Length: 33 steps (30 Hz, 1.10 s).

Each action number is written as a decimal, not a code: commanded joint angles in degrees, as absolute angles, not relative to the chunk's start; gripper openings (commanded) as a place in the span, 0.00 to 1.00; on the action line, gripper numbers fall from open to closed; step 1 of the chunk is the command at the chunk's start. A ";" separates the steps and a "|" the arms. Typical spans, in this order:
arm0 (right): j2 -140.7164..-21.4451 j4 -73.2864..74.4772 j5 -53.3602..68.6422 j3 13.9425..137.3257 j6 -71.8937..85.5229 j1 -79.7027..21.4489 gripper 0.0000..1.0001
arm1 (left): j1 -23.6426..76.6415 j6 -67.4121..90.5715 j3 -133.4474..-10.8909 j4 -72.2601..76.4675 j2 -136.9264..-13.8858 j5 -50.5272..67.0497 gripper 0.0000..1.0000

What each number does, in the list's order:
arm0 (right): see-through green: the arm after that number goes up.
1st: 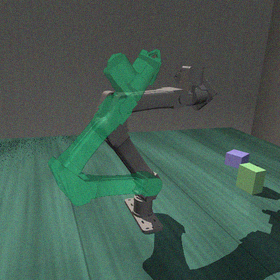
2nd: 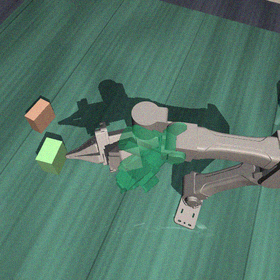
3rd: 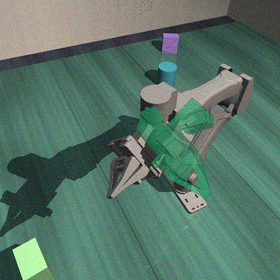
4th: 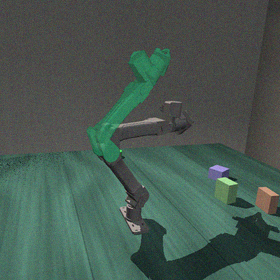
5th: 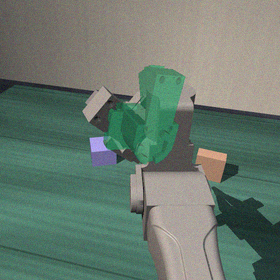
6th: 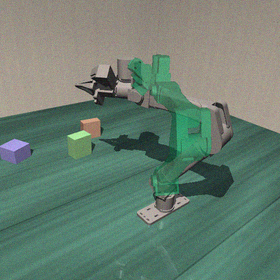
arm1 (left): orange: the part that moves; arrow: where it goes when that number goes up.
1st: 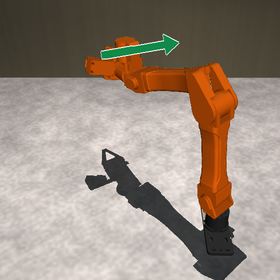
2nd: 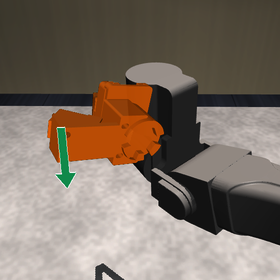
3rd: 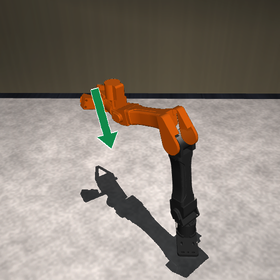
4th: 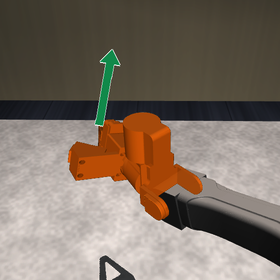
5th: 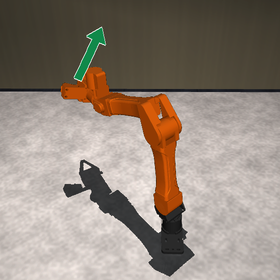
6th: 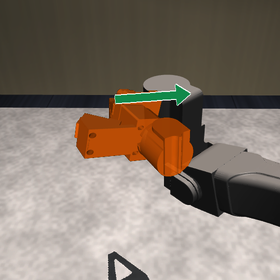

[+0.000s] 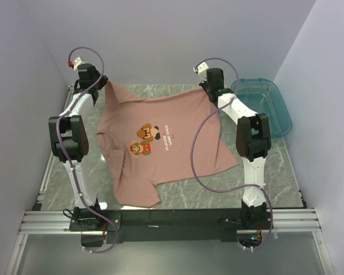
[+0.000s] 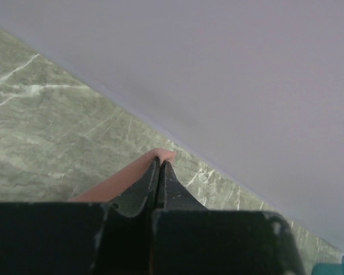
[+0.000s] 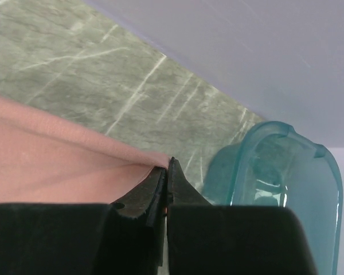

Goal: Fold and stack the t-shirts
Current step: Flatten the tshirt out

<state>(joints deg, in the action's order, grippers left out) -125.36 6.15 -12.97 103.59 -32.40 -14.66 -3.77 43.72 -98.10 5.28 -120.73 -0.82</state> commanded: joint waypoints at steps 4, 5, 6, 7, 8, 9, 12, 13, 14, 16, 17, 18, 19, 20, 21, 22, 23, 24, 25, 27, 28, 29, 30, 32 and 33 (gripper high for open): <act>-127.70 6.14 -14.68 109.42 -31.73 -13.62 0.09 | -3.60 42.98 -106.24 4.14 -124.01 3.16 0.03; -127.62 7.11 -14.24 111.25 -31.47 -13.62 0.24 | -3.60 42.54 -107.13 3.35 -123.84 3.77 0.20; -127.18 8.08 -13.72 112.31 -31.03 -13.62 0.33 | -3.60 42.19 -107.92 2.64 -123.58 3.52 0.35; -126.48 10.26 -12.84 113.02 -30.94 -13.71 0.40 | -3.60 41.67 -109.15 0.72 -122.18 3.08 0.47; -125.78 11.15 -11.35 113.64 -30.68 -13.62 0.52 | -3.60 40.79 -109.25 0.18 -120.95 2.55 0.63; -123.34 12.03 -10.03 113.56 -30.41 -13.71 0.57 | -3.60 40.17 -109.16 -1.30 -119.46 1.16 0.68; -116.75 18.78 -2.84 111.63 -30.76 -13.62 0.72 | -3.69 38.06 -104.61 -4.04 -110.59 -1.48 0.78; -114.89 20.72 -0.90 110.93 -30.76 -13.71 0.73 | -3.78 37.80 -100.41 -4.74 -105.08 -1.84 0.78; -113.13 23.27 6.34 109.79 -31.28 -13.62 0.75 | -3.69 38.14 -97.50 -5.88 -102.07 -1.76 0.79; -107.25 31.44 14.63 107.50 -32.42 -13.71 0.75 | -3.78 39.10 -87.78 -6.41 -93.05 -0.53 0.79; -105.23 34.86 19.64 104.79 -35.30 -13.62 0.75 | -3.78 39.63 -84.32 -7.55 -89.94 0.95 0.79; -101.03 41.33 29.17 102.94 -36.98 -13.71 0.75 | -3.78 40.07 -80.81 -8.08 -86.78 1.58 0.79; -98.72 43.75 33.10 100.83 -38.39 -13.71 0.75 | -3.69 40.51 -73.72 -8.69 -80.74 4.02 0.79; -96.27 45.42 36.09 95.59 -40.06 -13.62 0.75 | -3.69 41.65 -69.91 -9.22 -77.64 5.26 0.78; -91.45 47.35 40.47 92.32 -40.60 -13.62 0.75 | -3.60 42.18 -66.48 -10.27 -74.74 6.32 0.77; -88.71 47.46 41.56 89.07 -40.78 -13.71 0.75 | -3.17 42.71 -60.70 -11.59 -69.66 7.20 0.77; -86.07 46.94 42.18 82.68 -40.35 -13.54 0.75 | -2.73 43.06 -58.03 -12.99 -67.17 8.16 0.76; -80.91 45.19 42.01 79.14 -39.99 -13.54 0.75 | -1.42 43.50 -53.14 -16.05 -62.80 7.83 0.76; -78.42 43.87 41.23 75.80 -39.38 -13.54 0.75 | -0.80 44.20 -51.00 -17.30 -60.75 7.65 0.75; -71.94 39.32 39.47 66.82 -36.57 -13.10 0.75 | 1.39 46.48 -47.39 -21.50 -56.19 5.46 0.73; -70.07 38.24 39.03 64.53 -35.87 -12.66 0.75 | 3.93 47.45 -44.50 -22.40 -55.21 4.93 0.72; -68.74 37.45 39.11 60.86 -34.47 -12.13 0.75 | 5.52 49.29 -43.25 -22.93 -54.59 2.57 0.70; -66.64 36.22 39.11 59.43 -33.58 -11.43 0.75 | 7.28 50.70 -42.46 -23.98 -54.41 0.72 0.70; -65.05 34.29 39.72 55.04 -30.69 -10.90 0.75 | 11.76 53.60 -42.89 -29.16 -56.77 -3.57 0.70; -63.99 32.36 40.42 53.54 -30.06 -10.29 0.75 | 12.91 54.66 -43.41 -31.44 -58.26 -7.95 0.70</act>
